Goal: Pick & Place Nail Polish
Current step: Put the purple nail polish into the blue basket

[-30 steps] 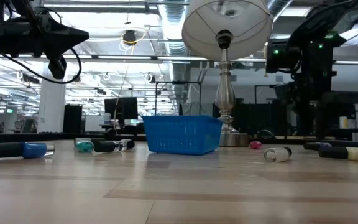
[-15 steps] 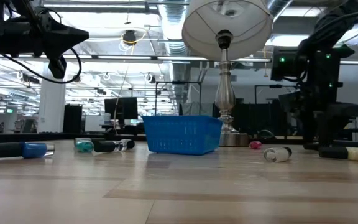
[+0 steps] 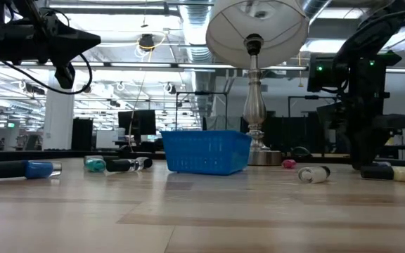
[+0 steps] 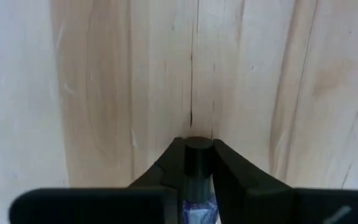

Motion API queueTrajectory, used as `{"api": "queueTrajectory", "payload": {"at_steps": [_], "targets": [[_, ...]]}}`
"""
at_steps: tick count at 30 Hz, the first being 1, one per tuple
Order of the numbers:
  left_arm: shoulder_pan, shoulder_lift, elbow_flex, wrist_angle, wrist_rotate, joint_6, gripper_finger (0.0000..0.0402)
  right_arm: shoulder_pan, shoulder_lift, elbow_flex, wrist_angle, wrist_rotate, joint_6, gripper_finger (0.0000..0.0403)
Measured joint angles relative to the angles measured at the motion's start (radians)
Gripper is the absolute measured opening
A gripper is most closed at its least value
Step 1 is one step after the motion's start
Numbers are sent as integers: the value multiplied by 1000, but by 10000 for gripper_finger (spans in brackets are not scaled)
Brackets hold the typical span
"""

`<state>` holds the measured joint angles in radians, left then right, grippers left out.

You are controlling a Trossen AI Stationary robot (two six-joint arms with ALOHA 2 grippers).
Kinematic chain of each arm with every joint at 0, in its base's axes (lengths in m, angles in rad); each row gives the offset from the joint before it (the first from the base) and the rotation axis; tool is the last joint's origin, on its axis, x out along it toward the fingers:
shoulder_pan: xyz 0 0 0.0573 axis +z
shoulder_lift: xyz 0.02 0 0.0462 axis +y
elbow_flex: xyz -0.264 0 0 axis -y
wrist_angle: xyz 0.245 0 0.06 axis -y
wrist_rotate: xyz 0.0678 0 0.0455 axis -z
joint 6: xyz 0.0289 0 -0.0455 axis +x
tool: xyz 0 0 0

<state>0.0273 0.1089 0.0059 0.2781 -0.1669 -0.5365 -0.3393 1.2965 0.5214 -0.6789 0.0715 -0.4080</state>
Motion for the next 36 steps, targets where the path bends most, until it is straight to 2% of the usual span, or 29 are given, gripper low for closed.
{"api": "queueTrajectory", "payload": {"at_steps": [5,10,16,23,28,33,36], "targets": [[0,0,0,0,0,0,8,-5,4,21,-3,38,4,43],[0,0,0,0,0,0,8,0,4,70,-14,25,29,43],[0,0,0,0,0,0,8,46,3,231,-2,12,100,43],[0,0,0,0,0,0,8,158,2,412,154,10,172,43],[0,2,0,1,0,0,8,233,91,482,283,8,271,43],[0,17,0,-3,1,0,8,295,266,580,387,5,275,43],[0,35,0,4,1,0,8,300,354,656,385,4,255,44]]}}
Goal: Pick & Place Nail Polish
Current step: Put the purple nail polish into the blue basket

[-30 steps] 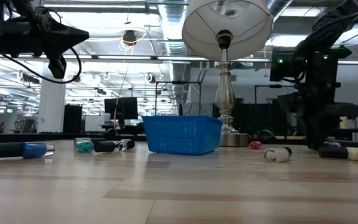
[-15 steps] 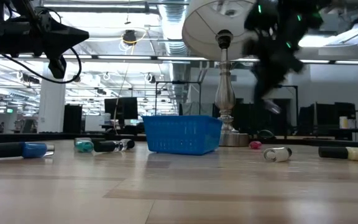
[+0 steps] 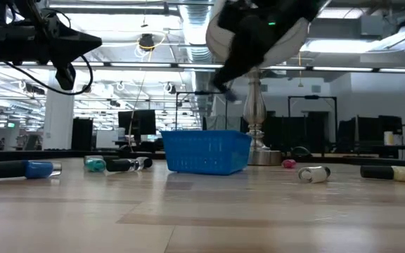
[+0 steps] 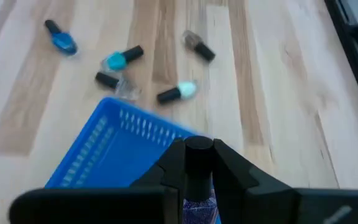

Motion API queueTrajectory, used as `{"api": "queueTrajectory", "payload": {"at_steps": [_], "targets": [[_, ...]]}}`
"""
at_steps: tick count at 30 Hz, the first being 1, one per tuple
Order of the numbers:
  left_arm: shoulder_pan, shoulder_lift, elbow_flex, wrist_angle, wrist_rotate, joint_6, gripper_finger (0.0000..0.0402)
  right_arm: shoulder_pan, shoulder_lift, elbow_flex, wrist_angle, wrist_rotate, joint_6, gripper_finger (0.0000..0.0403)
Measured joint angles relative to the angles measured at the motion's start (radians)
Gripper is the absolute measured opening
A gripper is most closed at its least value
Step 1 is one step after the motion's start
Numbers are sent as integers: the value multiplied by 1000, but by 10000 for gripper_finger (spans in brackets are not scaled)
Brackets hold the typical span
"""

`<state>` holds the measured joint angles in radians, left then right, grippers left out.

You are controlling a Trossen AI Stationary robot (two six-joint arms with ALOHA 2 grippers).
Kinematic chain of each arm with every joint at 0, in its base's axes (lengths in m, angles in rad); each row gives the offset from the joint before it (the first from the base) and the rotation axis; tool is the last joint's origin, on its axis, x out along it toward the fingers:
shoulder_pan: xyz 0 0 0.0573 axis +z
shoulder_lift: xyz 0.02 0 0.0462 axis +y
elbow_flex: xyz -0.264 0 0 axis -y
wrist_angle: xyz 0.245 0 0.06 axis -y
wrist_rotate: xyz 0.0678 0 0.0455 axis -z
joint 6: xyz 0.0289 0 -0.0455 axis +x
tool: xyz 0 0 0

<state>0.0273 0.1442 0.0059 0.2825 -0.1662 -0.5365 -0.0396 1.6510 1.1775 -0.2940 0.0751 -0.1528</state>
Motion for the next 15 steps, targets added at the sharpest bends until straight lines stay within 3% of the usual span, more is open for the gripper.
{"api": "queueTrajectory", "payload": {"at_steps": [6,15], "targets": [[0,35,0,18,0,0,8,-15,147,86,-8,-42,2,44],[0,61,0,53,0,5,8,-12,249,88,-17,-52,75,45]]}}
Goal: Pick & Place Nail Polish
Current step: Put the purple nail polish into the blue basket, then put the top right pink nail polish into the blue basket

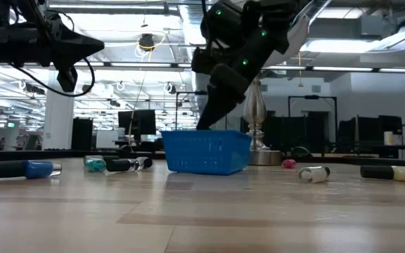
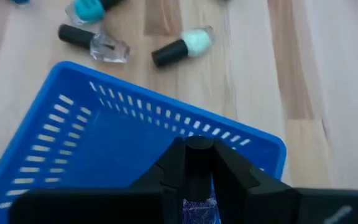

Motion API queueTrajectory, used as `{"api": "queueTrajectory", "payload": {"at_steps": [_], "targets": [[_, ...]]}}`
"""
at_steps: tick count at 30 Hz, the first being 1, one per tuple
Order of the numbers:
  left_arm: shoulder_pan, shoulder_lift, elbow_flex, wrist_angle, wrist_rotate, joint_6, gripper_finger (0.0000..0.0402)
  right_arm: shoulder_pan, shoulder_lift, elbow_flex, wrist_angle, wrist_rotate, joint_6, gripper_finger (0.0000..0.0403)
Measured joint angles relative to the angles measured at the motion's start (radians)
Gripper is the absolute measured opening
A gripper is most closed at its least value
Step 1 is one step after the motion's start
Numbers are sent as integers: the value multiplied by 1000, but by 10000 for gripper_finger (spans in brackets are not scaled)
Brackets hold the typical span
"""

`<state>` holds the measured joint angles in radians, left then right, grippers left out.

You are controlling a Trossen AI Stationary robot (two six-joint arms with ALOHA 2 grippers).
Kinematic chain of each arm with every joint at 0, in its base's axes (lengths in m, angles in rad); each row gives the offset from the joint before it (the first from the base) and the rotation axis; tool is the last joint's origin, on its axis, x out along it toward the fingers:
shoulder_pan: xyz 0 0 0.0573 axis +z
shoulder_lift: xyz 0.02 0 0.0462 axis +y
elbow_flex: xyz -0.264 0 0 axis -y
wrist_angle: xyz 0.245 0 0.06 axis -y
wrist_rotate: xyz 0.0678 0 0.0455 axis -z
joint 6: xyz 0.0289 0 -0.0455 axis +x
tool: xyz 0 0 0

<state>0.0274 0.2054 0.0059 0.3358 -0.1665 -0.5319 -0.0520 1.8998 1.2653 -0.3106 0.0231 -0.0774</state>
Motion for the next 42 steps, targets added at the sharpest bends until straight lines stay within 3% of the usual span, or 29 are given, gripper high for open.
{"api": "queueTrajectory", "payload": {"at_steps": [8,17,24,30,39,42], "targets": [[0,-1,0,11,0,18,8,0,49,2,15,0,26,60],[0,-2,0,17,8,64,8,0,21,0,7,0,26,127],[0,-2,0,23,8,86,8,-32,-153,1,-102,0,40,208],[0,-2,0,24,8,89,8,-112,-318,-35,-363,3,59,224],[0,-2,0,26,8,88,8,-128,-456,-227,-441,13,406,207],[0,-2,0,28,8,87,8,-100,-477,-299,-440,84,585,206]]}}
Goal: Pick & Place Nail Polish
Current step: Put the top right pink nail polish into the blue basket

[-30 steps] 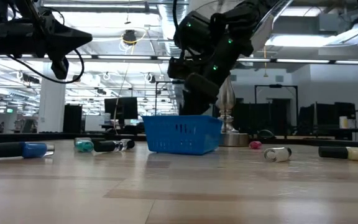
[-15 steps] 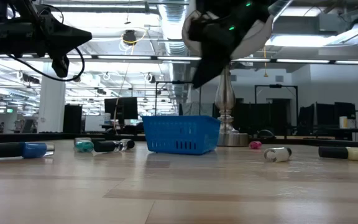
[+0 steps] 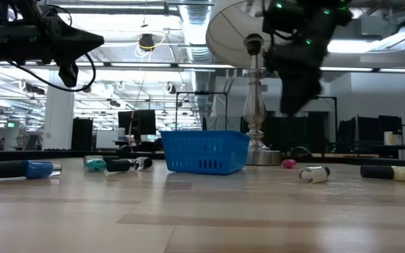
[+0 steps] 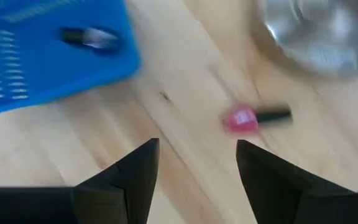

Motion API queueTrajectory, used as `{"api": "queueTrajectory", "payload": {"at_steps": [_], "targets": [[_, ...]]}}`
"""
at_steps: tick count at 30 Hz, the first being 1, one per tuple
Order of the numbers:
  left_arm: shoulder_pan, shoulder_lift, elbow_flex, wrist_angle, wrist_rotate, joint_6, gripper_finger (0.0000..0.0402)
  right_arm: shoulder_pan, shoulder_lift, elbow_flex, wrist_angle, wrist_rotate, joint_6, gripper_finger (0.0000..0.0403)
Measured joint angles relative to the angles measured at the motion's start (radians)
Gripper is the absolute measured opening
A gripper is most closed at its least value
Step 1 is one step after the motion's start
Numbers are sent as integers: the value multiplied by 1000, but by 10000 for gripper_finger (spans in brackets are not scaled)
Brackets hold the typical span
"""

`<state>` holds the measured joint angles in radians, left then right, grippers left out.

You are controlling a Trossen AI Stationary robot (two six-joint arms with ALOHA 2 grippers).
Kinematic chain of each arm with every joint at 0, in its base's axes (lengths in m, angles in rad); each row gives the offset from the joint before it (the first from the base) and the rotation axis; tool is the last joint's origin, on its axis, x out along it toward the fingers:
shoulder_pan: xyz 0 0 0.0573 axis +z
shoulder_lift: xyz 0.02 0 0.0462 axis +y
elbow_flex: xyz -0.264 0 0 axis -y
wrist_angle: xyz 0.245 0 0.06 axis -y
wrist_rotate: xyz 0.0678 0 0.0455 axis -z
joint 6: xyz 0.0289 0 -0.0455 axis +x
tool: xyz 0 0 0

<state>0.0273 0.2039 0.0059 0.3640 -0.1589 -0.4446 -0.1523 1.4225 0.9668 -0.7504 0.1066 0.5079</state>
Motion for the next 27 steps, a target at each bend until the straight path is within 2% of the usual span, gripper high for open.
{"api": "queueTrajectory", "payload": {"at_steps": [4,7,13,22,27], "targets": [[0,0,0,4,0,0,8,12,-12,-78,1,151,384,222],[0,0,0,4,0,0,8,-7,-12,-127,50,186,541,246],[0,0,0,4,0,1,8,-56,43,-194,233,201,601,280],[0,0,0,5,0,-1,8,-76,182,-194,347,208,593,282],[0,0,0,6,0,-4,8,-80,229,-192,345,215,620,282]]}}
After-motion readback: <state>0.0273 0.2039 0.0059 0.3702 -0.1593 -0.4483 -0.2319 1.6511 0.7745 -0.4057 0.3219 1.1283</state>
